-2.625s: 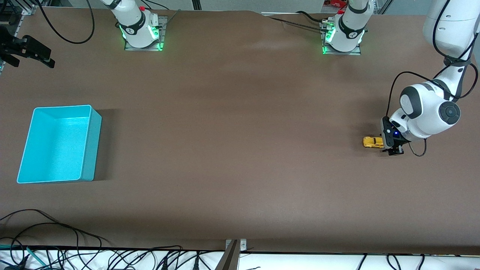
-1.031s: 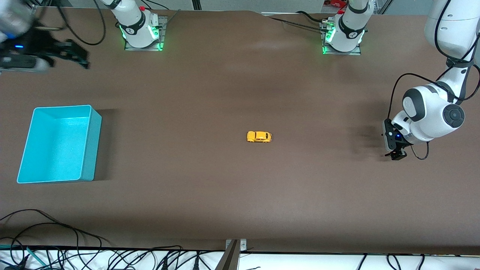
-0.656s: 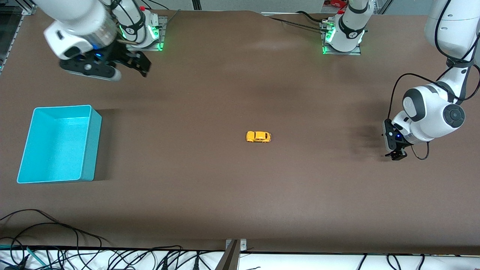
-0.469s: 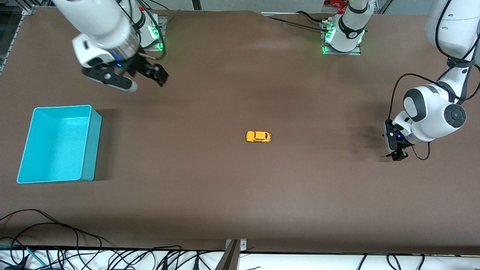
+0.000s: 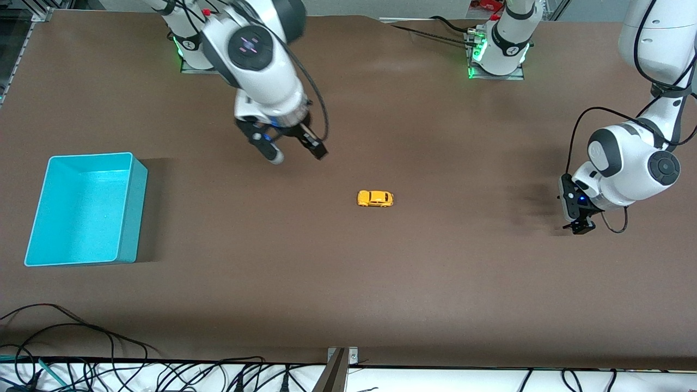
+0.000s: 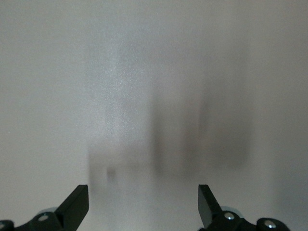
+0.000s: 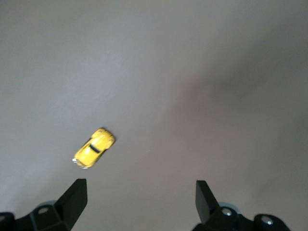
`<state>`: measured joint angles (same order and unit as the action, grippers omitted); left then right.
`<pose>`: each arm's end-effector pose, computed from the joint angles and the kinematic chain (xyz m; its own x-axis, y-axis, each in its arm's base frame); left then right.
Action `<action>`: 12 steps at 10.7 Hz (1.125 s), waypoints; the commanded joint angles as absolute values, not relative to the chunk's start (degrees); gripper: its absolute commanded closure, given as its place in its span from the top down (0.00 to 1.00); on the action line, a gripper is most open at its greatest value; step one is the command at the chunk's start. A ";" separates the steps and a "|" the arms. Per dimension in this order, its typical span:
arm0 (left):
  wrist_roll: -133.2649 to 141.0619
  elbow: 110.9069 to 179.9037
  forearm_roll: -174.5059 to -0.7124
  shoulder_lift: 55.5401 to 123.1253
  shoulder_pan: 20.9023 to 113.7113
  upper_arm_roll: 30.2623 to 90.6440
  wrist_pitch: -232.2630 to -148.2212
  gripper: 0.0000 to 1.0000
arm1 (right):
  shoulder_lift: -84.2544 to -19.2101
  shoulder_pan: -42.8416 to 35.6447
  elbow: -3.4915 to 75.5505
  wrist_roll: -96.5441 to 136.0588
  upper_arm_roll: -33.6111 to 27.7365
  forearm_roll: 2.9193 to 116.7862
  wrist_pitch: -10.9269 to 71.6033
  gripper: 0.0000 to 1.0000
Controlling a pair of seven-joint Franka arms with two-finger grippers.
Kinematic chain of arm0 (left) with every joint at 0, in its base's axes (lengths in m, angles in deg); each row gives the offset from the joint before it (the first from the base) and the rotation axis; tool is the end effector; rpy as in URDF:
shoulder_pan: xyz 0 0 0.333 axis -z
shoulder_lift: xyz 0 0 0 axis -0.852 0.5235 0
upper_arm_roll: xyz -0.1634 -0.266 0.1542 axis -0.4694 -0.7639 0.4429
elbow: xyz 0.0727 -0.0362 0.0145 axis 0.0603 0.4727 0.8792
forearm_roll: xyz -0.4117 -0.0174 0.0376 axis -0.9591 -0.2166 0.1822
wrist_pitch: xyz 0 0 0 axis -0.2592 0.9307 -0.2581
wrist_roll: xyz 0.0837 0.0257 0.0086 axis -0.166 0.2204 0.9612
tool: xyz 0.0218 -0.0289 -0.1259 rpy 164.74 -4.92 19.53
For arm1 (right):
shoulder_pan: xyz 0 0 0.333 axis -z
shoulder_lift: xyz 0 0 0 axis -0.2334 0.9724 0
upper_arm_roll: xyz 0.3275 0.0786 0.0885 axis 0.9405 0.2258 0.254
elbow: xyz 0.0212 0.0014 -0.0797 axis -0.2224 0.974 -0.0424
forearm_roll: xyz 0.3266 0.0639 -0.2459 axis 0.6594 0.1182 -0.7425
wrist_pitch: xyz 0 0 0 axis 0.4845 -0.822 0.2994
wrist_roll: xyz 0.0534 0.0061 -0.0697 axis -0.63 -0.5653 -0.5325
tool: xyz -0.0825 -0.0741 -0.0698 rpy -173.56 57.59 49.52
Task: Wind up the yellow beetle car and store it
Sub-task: 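Reach the right gripper across to the yellow car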
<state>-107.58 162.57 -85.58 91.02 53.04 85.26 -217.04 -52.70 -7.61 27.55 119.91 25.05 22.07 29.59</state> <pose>0.6124 0.1281 0.1952 0.0317 -0.9993 0.0191 -0.9995 -0.0318 -0.0038 0.5339 0.4607 0.4311 0.5991 -0.7887 -0.1380 -0.7993 -0.5992 -0.0458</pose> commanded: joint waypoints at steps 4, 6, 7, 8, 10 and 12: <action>-108.72 166.63 -86.70 80.35 52.81 85.28 -215.99 1.00 | -33.55 -13.03 11.80 141.58 24.75 20.46 41.34 1.00; -108.99 166.72 -86.62 77.61 52.90 85.28 -215.81 1.00 | -29.16 -18.29 11.71 151.05 20.03 17.93 49.51 1.00; -108.99 166.72 -86.53 77.34 52.90 85.28 -215.81 1.00 | -27.23 -20.14 11.71 151.17 18.70 17.56 51.37 1.00; -108.99 166.72 -86.53 77.68 52.81 85.28 -215.81 1.00 | -25.12 -20.68 11.71 151.26 18.42 17.56 53.56 1.00; -108.90 166.63 -86.53 78.30 52.37 85.28 -215.81 1.00 | -21.69 -20.69 11.54 151.26 18.42 18.00 55.08 1.00; -108.81 166.46 -86.53 78.39 52.37 85.28 -215.81 1.00 | -19.57 -20.69 11.54 151.35 18.42 18.17 57.09 1.00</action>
<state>-107.63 166.31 -85.58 78.70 52.62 85.30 -215.86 -21.98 -20.40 14.25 150.15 18.37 18.76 56.44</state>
